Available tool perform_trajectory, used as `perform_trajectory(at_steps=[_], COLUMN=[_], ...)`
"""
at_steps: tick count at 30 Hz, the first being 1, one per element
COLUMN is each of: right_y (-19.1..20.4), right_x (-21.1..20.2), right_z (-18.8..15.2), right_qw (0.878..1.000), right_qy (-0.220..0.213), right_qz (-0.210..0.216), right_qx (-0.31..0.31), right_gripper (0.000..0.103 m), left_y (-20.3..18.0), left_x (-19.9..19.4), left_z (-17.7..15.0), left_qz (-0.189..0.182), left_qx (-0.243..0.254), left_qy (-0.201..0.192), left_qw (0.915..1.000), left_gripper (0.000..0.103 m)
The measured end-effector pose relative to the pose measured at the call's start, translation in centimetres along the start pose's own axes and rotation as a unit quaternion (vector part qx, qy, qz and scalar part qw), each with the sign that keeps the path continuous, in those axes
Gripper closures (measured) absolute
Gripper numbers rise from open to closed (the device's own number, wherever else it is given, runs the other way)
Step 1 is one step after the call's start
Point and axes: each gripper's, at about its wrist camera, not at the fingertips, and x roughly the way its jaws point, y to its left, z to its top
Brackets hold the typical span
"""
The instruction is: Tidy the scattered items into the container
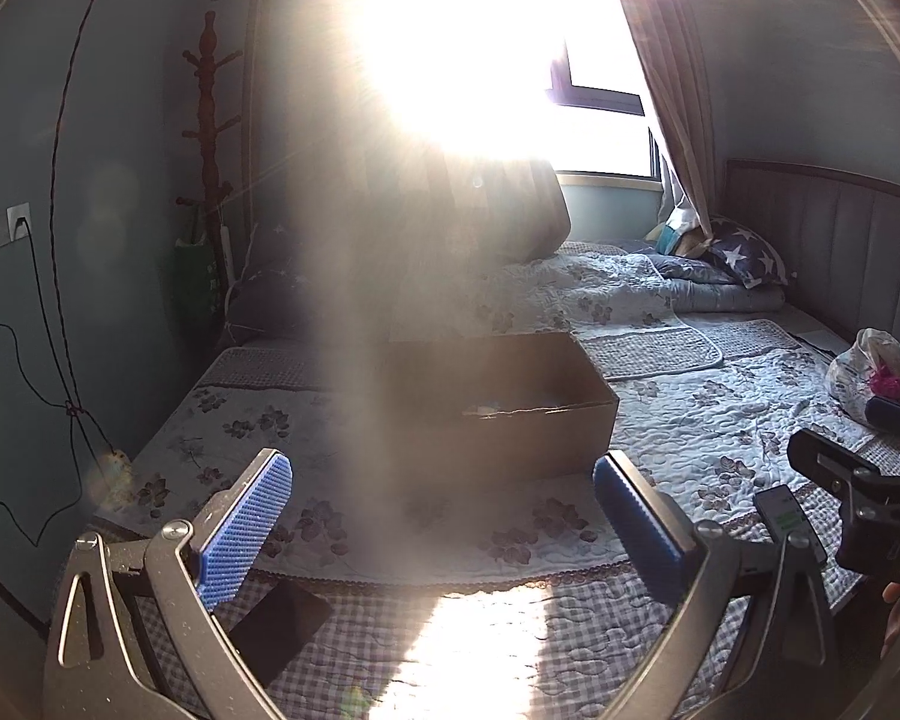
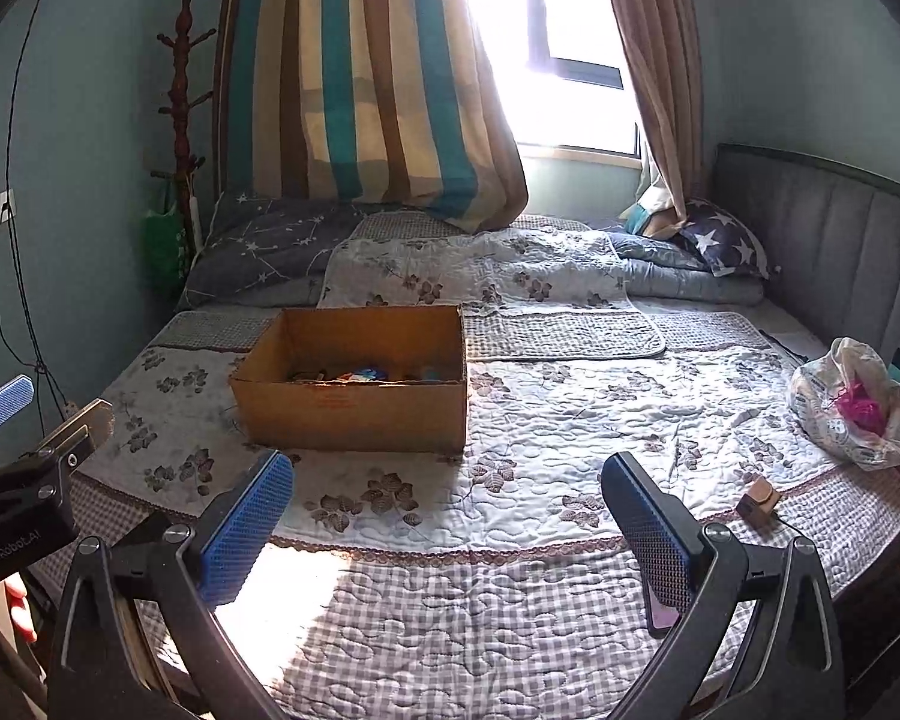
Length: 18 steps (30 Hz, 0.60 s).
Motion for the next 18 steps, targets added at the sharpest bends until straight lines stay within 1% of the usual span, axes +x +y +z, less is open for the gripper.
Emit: perform_trajectory(at_steps=[1, 2, 5, 6, 7, 8, 9, 10, 11, 12, 13, 14, 16, 17, 18], right_y=[0.0, 0.0, -0.1, -0.1, -0.1, -0.1, -0.1, -0.1, -0.1, 0.0, 0.0, 0.1, 0.3, 0.3, 0.4], right_x=[0.0, 0.1, 0.2, 0.2, 0.3, 0.5, 0.5, 0.6, 0.6, 0.7, 0.8, 0.8, 1.0, 1.2, 1.3], right_z=[0.0, 0.0, 0.0, 0.0, -0.1, -0.1, -0.2, -0.2, -0.3, -0.3, -0.3, -0.3, -0.4, -0.5, -0.4], right_qw=[1.000, 1.000, 1.000, 1.000, 1.000, 1.000, 1.000, 1.000, 1.000, 1.000, 1.000, 1.000, 1.000, 1.000, 1.000], right_qy=[0.000, -0.001, -0.002, -0.002, -0.002, -0.001, 0.000, 0.000, 0.000, 0.001, 0.002, 0.001, 0.004, 0.005, 0.006], right_qz=[0.000, -0.001, -0.001, -0.002, -0.003, -0.003, -0.003, -0.003, -0.003, -0.002, -0.001, -0.002, 0.000, 0.000, 0.000], right_qx=[0.000, 0.000, 0.003, 0.004, 0.003, 0.003, 0.003, 0.004, 0.004, 0.004, 0.003, 0.003, 0.001, 0.000, 0.001], right_gripper=[0.000, 0.000, 0.000, 0.000, 0.000, 0.000, 0.000, 0.000, 0.000, 0.000, 0.000, 0.000, 0.000, 0.000, 0.000], left_y=[-0.1, -0.1, -0.1, -0.1, -0.1, -0.1, -0.1, -0.1, -0.1, -0.1, -0.1, -0.1, -0.1, -0.1, -0.1], left_x=[0.1, 0.2, 0.4, 0.5, 0.5, 0.6, 0.6, 0.6, 0.6, 0.7, 0.8, 0.8, 0.9, 0.9, 0.9], left_z=[0.0, 0.0, -0.1, -0.1, -0.1, -0.1, -0.2, -0.2, -0.2, -0.2, -0.2, -0.2, -0.3, -0.3, -0.4], left_qz=[0.000, -0.001, -0.004, -0.003, -0.003, -0.003, -0.003, -0.003, -0.003, -0.002, -0.002, -0.002, -0.002, -0.002, -0.004], left_qx=[0.001, 0.001, -0.003, -0.004, -0.005, -0.005, -0.005, -0.005, -0.005, -0.004, -0.004, -0.004, -0.002, -0.002, -0.002], left_qy=[0.001, 0.002, 0.005, 0.005, 0.006, 0.007, 0.007, 0.007, 0.007, 0.008, 0.008, 0.008, 0.009, 0.009, 0.008], left_qw=[1.0000, 1.0000, 1.0000, 1.0000, 1.0000, 1.0000, 1.0000, 1.0000, 1.0000, 1.0000, 1.0000, 1.0000, 1.0000, 1.0000, 1.0000], left_gripper=[0.060, 0.063, 0.054, 0.054, 0.047, 0.057, 0.057, 0.060, 0.057, 0.060, 0.060, 0.050, 0.057, 0.054, 0.054])
